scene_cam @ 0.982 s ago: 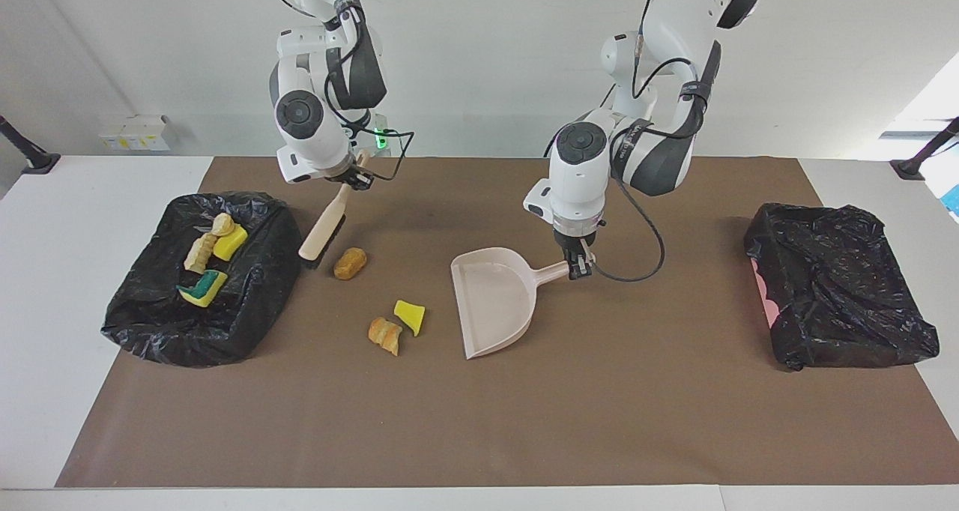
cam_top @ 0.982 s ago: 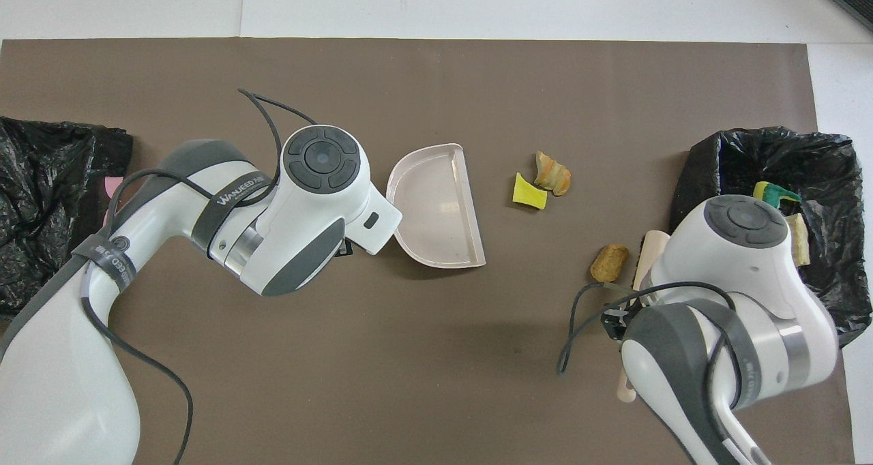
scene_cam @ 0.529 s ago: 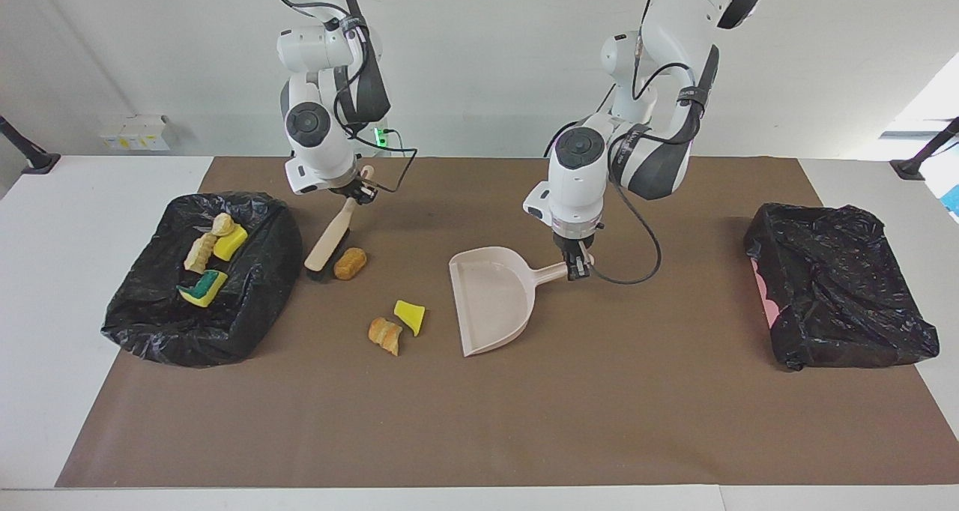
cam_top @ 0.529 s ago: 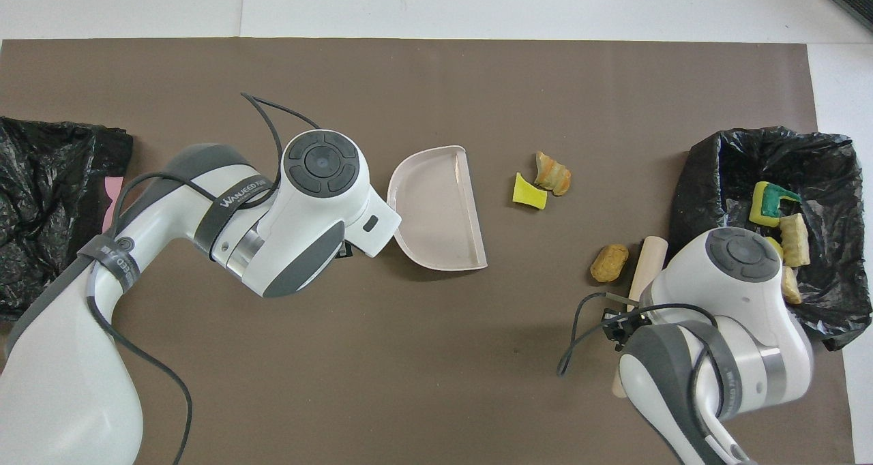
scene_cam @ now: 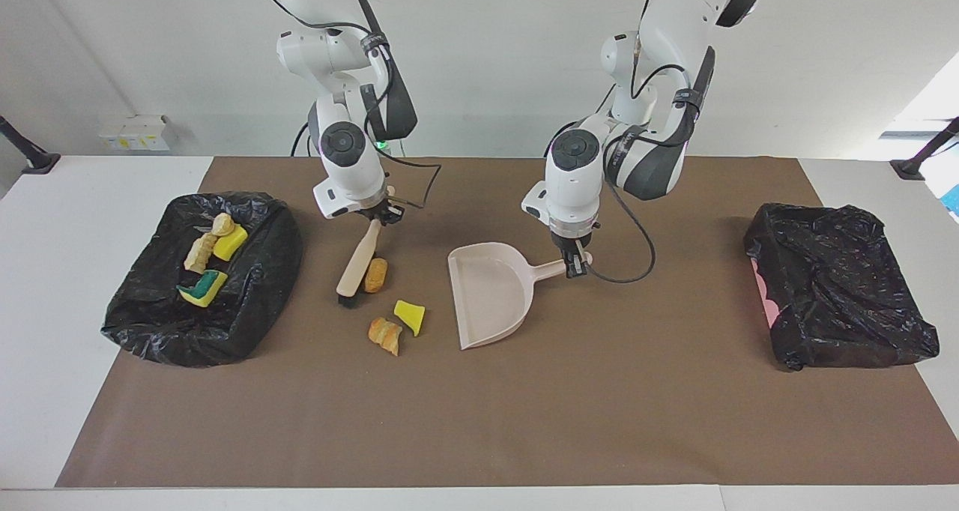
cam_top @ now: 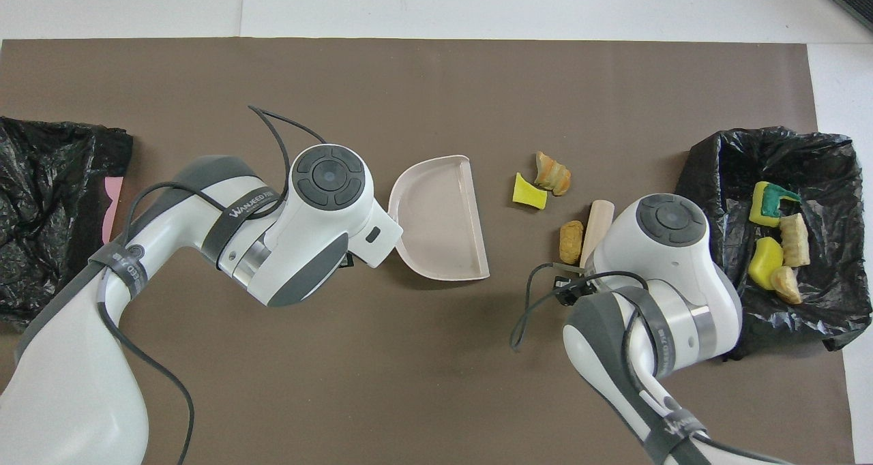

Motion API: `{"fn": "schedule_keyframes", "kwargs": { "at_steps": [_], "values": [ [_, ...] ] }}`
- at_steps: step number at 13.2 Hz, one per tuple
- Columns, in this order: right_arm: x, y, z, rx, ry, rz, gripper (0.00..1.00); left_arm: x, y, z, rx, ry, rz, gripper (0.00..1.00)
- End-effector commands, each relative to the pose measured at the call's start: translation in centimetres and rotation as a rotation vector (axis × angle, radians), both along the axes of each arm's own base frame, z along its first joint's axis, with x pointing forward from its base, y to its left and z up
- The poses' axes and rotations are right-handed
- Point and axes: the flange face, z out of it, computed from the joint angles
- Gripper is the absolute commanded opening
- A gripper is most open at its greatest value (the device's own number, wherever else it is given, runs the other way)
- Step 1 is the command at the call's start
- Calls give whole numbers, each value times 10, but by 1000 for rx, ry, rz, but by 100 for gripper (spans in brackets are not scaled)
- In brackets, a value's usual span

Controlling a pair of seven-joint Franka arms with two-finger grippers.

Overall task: Sweep and dump trash in bin
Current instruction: 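Sweep the remaining chunks toward the dustpan with the right gripper's brush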

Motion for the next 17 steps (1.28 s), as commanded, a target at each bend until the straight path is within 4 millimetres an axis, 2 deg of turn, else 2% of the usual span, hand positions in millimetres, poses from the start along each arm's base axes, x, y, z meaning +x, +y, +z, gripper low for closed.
{"fn": "schedule_keyframes", "kwargs": {
  "at_steps": [1, 3, 6, 8, 10, 11, 12, 14, 17],
  "values": [
    [39, 43, -11, 51, -4, 48, 0, -12, 4, 1, 6, -9, 18, 0],
    [46, 66, -14, 67, -10, 109, 0, -18, 3, -1, 15, -20, 101, 0],
    [31, 105, -8, 214, 4, 336, 0, -26, 3, -3, 27, -20, 98, 1],
    [21, 134, 0, 284, 5, 406, 0, -29, 2, -5, 32, -20, 94, 1],
    [27, 141, 17, 296, -5, 419, 0, -33, 2, -6, 35, -25, 99, 5],
    [33, 133, 23, 291, -5, 411, 0, -34, 3, -6, 37, -29, 124, 10],
    [39, 122, 34, 282, -4, 404, 0, -35, 2, -5, 36, -37, 165, 22],
    [53, 103, 50, 251, -5, 392, 0, -35, 1, -6, 31, -43, 193, 26],
    [84, 36, 45, 92, -47, 415, 0, -39, -1, -11, 7, -63, 184, 34]
  ]
}}
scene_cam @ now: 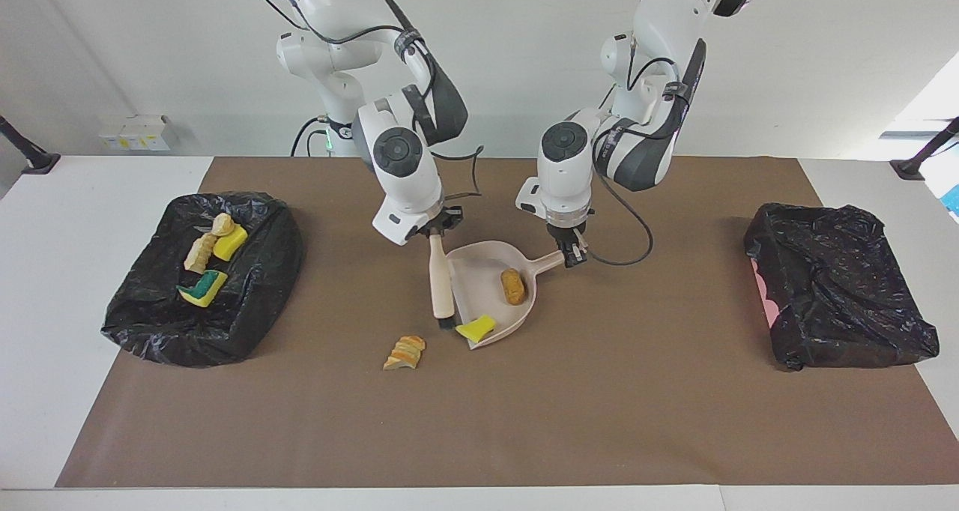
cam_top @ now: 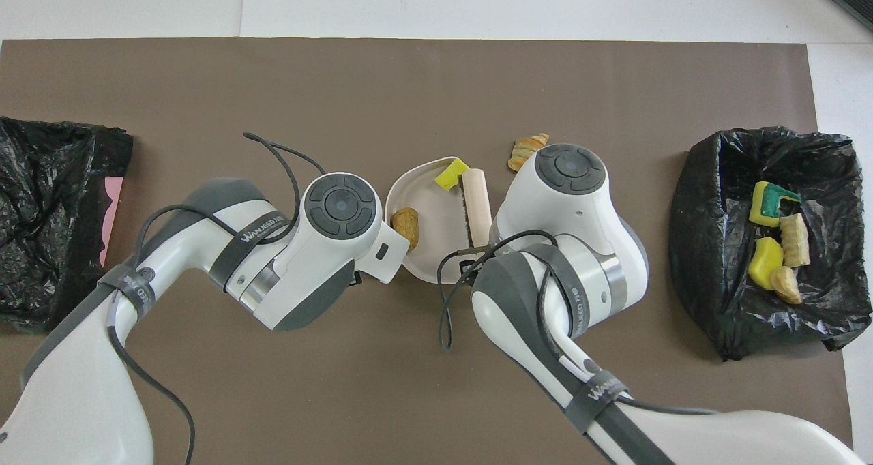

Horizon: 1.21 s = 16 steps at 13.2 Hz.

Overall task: Sweep and dump trash in bin
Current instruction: 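Sweep the remaining chunks toward the dustpan with the right gripper's brush, then sweep the bread and sponge into the dustpan with the right gripper's brush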

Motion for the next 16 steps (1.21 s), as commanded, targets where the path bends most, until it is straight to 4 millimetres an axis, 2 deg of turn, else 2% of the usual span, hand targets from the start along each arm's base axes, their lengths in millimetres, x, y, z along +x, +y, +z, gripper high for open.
{"fn": "schedule_keyframes", "kwargs": {
  "at_steps": [1, 3, 4, 8, 9, 10, 11, 12, 13, 14, 16],
  "values": [
    [22, -52, -6, -73, -19, 59, 0, -8, 3, 2, -16, -38, 22, 34],
    [34, -85, -15, -126, -23, 150, 0, -10, 3, -1, -14, -40, 57, 47],
    [44, -96, -17, -150, -30, 185, 0, -9, 1, -1, -31, -56, 70, 47],
    [84, -107, -45, -195, -54, 276, 0, -11, -2, -3, -51, -71, 83, 47],
    [95, -108, -49, -197, -61, 278, 0, -11, -3, -2, -52, -73, 90, 44],
    [99, -105, -57, -196, -58, 285, 0, -11, -4, -2, -54, -76, 102, 37],
    [99, -97, -62, -195, -58, 297, 0, -10, -5, 0, -59, -84, 123, 36],
    [100, -95, -62, -188, -66, 298, 0, -9, -6, 1, -61, -88, 136, 31],
    [98, -86, -61, -181, -70, 312, 0, -10, -6, 0, -60, -86, 136, 17],
    [94, -69, -61, -172, -76, 334, 0, -10, -6, 1, -62, -88, 133, 0],
    [87, -41, -62, -146, -85, 366, 0, -10, -6, 1, -63, -87, 120, 0]
  ]
}}
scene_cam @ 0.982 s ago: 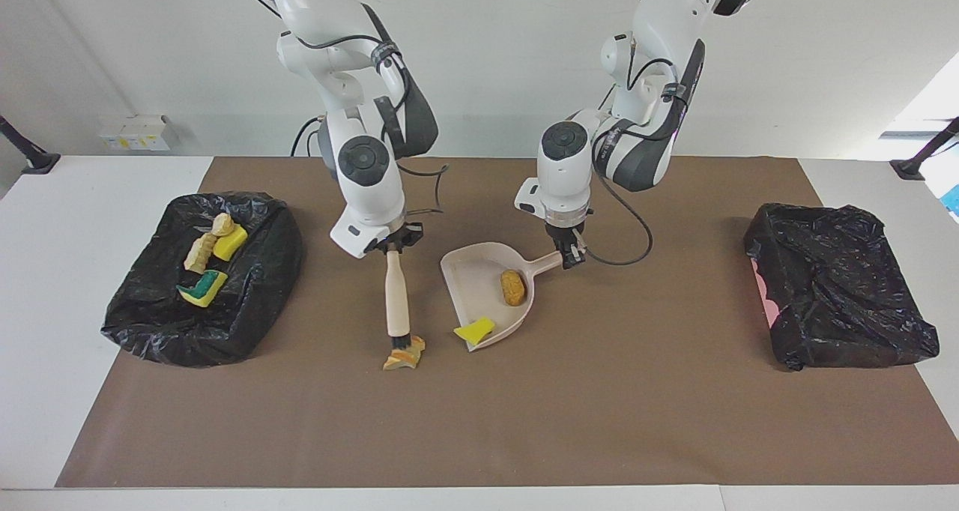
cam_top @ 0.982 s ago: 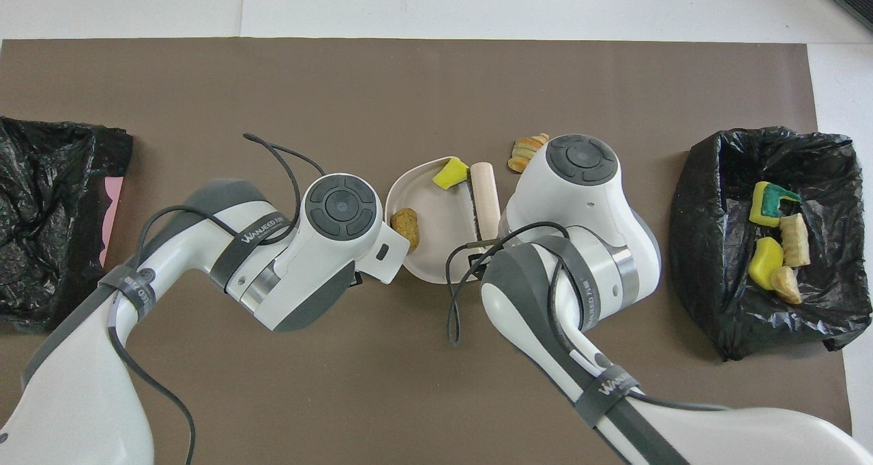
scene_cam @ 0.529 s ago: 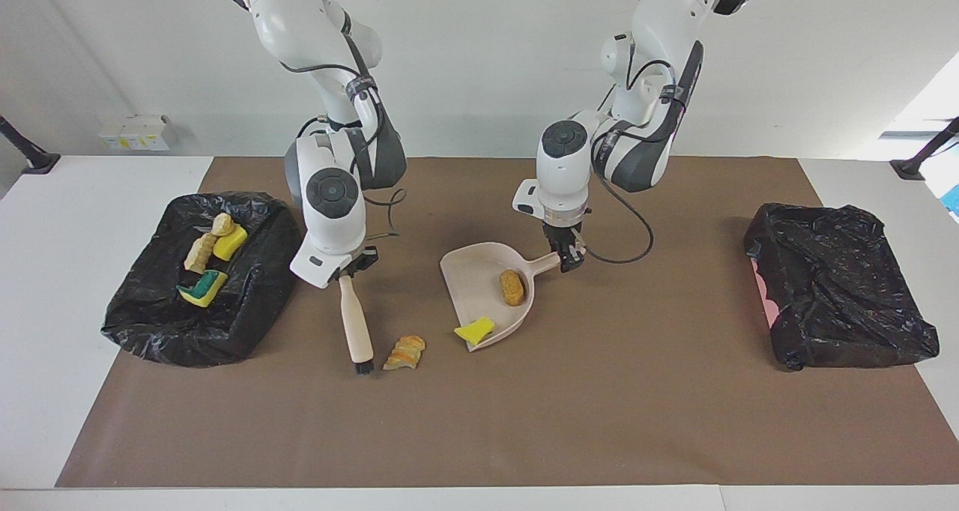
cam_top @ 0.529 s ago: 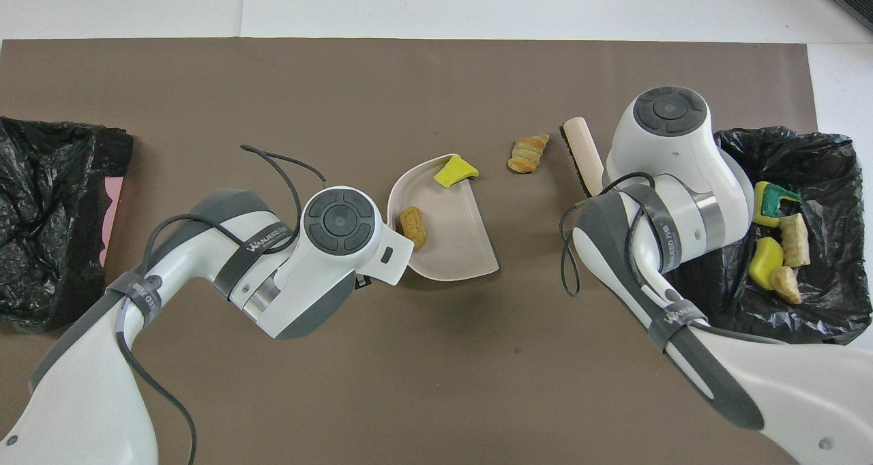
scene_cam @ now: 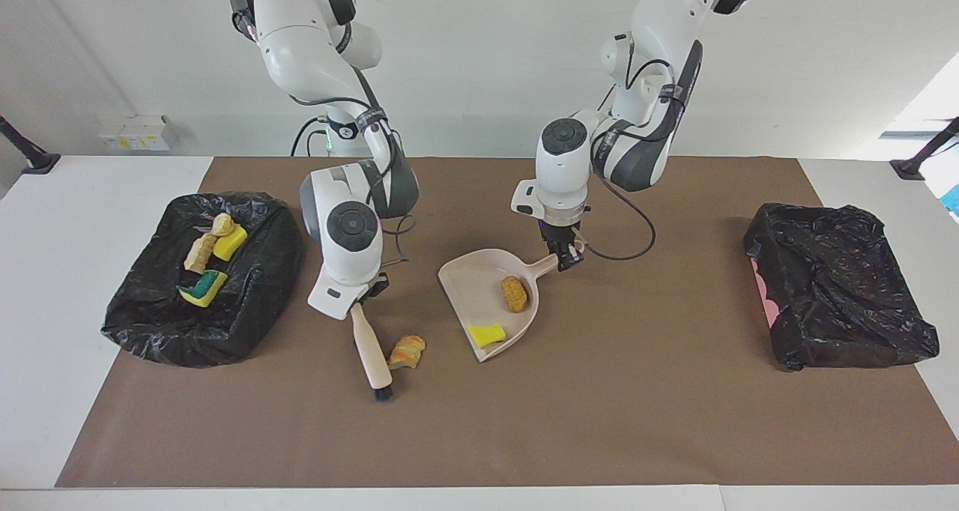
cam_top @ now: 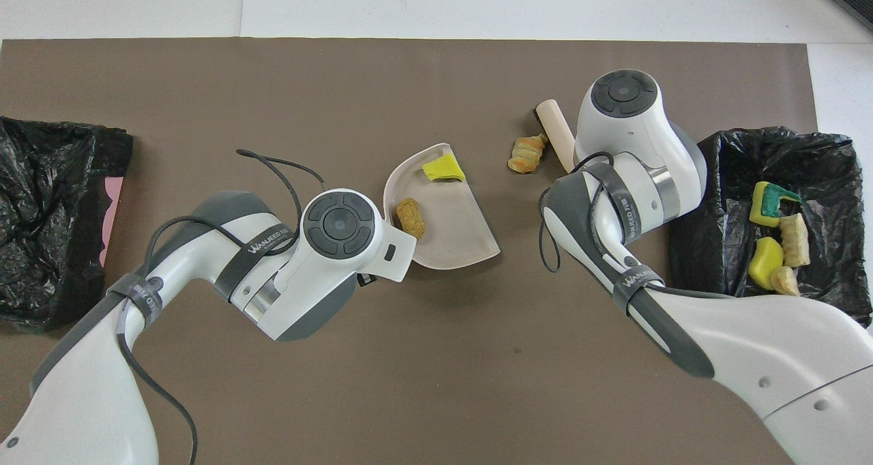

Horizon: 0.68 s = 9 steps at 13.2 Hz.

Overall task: Sweep and dump trash in bin
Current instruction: 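Sweep the bread and sponge into the dustpan with the right gripper's brush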

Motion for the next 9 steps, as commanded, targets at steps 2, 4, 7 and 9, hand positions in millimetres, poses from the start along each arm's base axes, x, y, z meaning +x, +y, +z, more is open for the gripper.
{"fn": "schedule_keyframes", "kwargs": {
  "at_steps": [2, 4, 7, 9],
  "values": [
    [-17, 58, 4, 67, 24, 82, 0, -7, 1, 4, -2, -16, 0, 0],
    [-42, 92, 2, 84, 49, 134, 0, -7, 1, 4, -1, -16, -7, 0],
    [-68, 133, 8, 164, 92, 161, 0, -7, 2, 4, 4, -11, -40, 0],
    [-73, 143, 20, 242, 132, 116, 0, -6, 2, 4, 4, -11, -47, 0]
  ]
}}
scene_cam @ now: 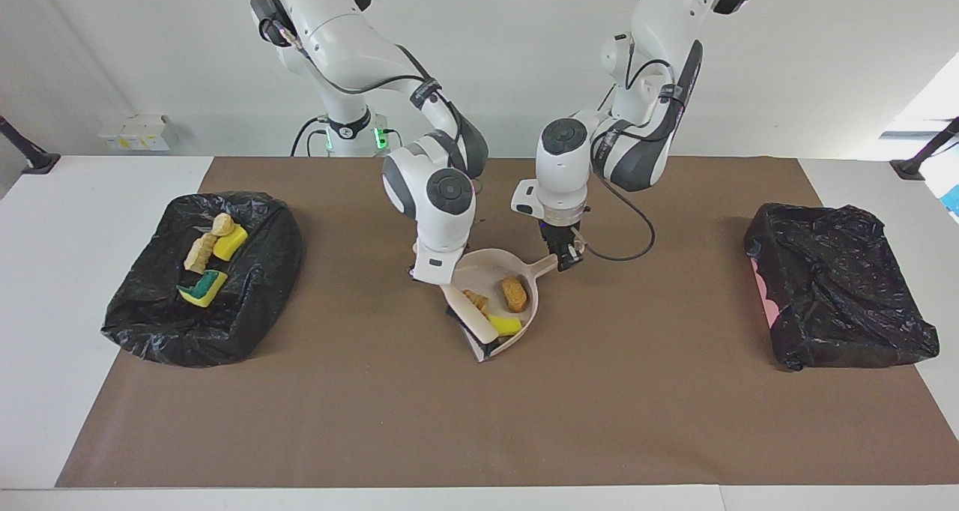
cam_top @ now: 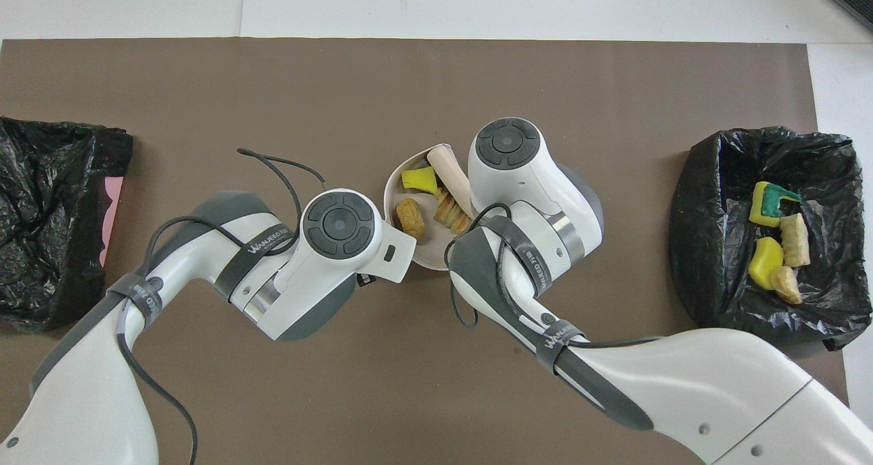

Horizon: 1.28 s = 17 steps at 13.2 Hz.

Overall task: Sweep and dump trash in bin
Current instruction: 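Sweep the bread and sponge into the dustpan with the right gripper's brush, then carry the loaded dustpan to the black bag nearest the left gripper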

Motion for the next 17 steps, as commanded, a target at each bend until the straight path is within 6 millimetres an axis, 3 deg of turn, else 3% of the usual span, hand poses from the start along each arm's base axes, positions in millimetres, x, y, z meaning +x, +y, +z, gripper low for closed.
{"fn": "schedule_keyframes", "kwargs": {
  "at_steps": [1, 2, 6, 10, 12, 14, 17],
  "values": [
    [-7, -7, 22, 52, 45, -43, 0, -6, 3, 4, 4, -10, -32, 0],
    [-6, -13, 26, 43, 54, -47, 0, -4, 4, 5, 6, -7, -41, 0],
    [11, -70, 56, 23, 36, -145, 0, 1, 15, 15, 26, -8, -163, 0],
    [0, -92, 89, -43, 58, -208, 0, 12, 48, 39, 80, -9, -248, 0],
    [-16, -78, 96, -92, 76, -274, 0, 22, 80, 58, 65, -3, -264, 0],
    [-40, -45, 98, -143, 50, -363, 0, 31, 119, 84, 45, -7, -297, 0],
    [-75, -13, 97, -137, 81, -447, 0, 41, 184, 114, 0, 8, -343, 0]
  ]
}}
